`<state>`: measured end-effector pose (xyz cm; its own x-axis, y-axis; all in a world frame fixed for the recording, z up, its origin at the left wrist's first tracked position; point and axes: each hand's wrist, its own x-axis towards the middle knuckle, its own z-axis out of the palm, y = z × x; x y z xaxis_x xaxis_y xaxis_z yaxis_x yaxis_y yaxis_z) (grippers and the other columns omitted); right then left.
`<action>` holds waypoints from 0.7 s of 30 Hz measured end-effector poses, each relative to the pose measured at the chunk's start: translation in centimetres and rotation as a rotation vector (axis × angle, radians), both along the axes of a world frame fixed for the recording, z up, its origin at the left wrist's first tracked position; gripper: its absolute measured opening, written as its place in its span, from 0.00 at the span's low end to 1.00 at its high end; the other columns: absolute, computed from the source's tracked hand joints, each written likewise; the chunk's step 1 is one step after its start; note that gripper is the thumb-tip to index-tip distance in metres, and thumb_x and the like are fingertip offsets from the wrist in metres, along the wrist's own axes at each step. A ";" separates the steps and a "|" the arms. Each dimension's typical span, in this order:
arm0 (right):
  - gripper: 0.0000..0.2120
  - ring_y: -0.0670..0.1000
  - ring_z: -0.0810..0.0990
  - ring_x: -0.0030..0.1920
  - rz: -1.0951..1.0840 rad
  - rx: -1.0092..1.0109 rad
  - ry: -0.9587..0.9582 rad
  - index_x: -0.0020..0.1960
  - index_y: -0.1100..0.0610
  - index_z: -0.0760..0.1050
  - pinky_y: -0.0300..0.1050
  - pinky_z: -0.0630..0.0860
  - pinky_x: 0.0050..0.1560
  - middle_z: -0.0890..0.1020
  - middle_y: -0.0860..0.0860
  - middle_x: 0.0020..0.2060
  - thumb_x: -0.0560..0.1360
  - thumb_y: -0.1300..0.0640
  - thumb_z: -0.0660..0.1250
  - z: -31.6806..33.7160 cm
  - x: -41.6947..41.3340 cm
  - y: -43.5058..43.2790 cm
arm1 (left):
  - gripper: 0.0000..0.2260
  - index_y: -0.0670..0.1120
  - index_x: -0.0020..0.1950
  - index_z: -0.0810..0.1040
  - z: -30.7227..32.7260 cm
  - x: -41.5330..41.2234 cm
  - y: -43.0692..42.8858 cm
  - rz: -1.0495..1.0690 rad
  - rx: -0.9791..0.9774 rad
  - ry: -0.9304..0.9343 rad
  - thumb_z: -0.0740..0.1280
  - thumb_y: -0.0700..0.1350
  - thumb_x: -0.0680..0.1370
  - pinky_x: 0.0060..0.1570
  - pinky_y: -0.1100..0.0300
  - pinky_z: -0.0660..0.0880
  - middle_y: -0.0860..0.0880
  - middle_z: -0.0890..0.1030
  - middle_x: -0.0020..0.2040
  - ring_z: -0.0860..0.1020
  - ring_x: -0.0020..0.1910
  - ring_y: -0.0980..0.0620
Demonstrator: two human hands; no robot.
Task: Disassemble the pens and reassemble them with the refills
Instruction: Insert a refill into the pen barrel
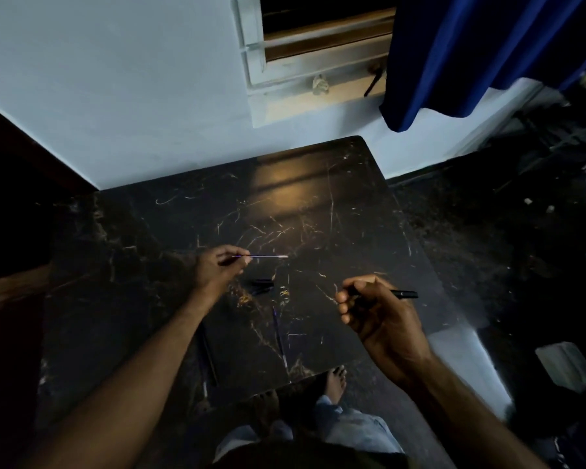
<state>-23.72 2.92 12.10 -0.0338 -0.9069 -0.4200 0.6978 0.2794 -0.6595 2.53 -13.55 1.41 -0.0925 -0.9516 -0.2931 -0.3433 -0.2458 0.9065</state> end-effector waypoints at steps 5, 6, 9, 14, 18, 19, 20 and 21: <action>0.07 0.55 0.82 0.38 -0.025 0.035 0.036 0.48 0.63 0.83 0.46 0.81 0.38 0.83 0.62 0.40 0.76 0.62 0.67 0.4 -0.3 0.8 | 0.05 0.41 0.52 0.87 -2.2 -3.0 -0.7 -0.312 -0.038 -0.163 0.77 0.36 0.78 0.59 0.48 0.83 0.45 0.88 0.50 0.86 0.52 0.45; 0.08 0.55 0.82 0.38 -0.029 0.040 0.042 0.48 0.63 0.83 0.46 0.81 0.38 0.83 0.62 0.40 0.77 0.62 0.66 0.4 -0.4 1.0 | 0.05 0.42 0.53 0.87 -2.5 -3.4 -0.7 -0.364 -0.060 -0.203 0.77 0.37 0.78 0.59 0.49 0.83 0.46 0.88 0.50 0.86 0.52 0.47; 0.08 0.55 0.82 0.39 -0.039 0.048 0.060 0.50 0.65 0.82 0.46 0.81 0.39 0.82 0.62 0.41 0.78 0.63 0.64 0.4 -0.7 1.6 | 0.04 0.45 0.52 0.89 -3.3 -3.6 -1.0 -0.505 -0.172 -0.344 0.78 0.41 0.77 0.59 0.52 0.80 0.47 0.87 0.52 0.84 0.54 0.50; 0.08 0.55 0.82 0.39 -0.043 0.069 0.075 0.50 0.64 0.82 0.46 0.81 0.40 0.82 0.62 0.41 0.78 0.62 0.66 -0.1 -1.0 2.2 | 0.04 0.47 0.51 0.89 -4.4 -2.9 -2.4 -0.739 -0.353 -0.514 0.78 0.42 0.77 0.66 0.55 0.71 0.51 0.86 0.53 0.78 0.62 0.50; 0.08 0.56 0.82 0.40 -0.032 0.081 0.069 0.51 0.64 0.82 0.47 0.81 0.40 0.82 0.62 0.42 0.78 0.62 0.66 -0.3 -0.9 2.4 | 0.05 0.49 0.52 0.88 -5.0 -2.8 -2.7 -0.808 -0.406 -0.568 0.77 0.43 0.77 0.64 0.57 0.72 0.51 0.84 0.55 0.78 0.61 0.51; 0.08 0.56 0.82 0.40 -0.031 0.080 0.072 0.51 0.64 0.82 0.46 0.81 0.40 0.82 0.62 0.42 0.78 0.62 0.66 -0.4 -0.8 2.4 | 0.05 0.49 0.52 0.88 -5.1 -2.9 -2.6 -0.804 -0.414 -0.558 0.77 0.43 0.77 0.63 0.58 0.72 0.51 0.84 0.54 0.78 0.60 0.51; 0.08 0.56 0.82 0.40 -0.031 0.078 0.076 0.51 0.65 0.82 0.46 0.81 0.40 0.83 0.62 0.42 0.77 0.61 0.67 -0.3 -0.7 2.3 | 0.05 0.49 0.52 0.88 -5.1 -3.0 -2.6 -0.798 -0.420 -0.547 0.77 0.43 0.77 0.63 0.58 0.72 0.52 0.84 0.53 0.78 0.59 0.51; 0.08 0.56 0.82 0.39 -0.031 0.076 0.080 0.51 0.65 0.82 0.46 0.81 0.40 0.83 0.63 0.42 0.77 0.61 0.67 -0.3 -0.6 2.3 | 0.05 0.49 0.52 0.88 -5.1 -3.1 -2.5 -0.793 -0.428 -0.539 0.77 0.43 0.76 0.63 0.58 0.72 0.52 0.84 0.53 0.78 0.58 0.51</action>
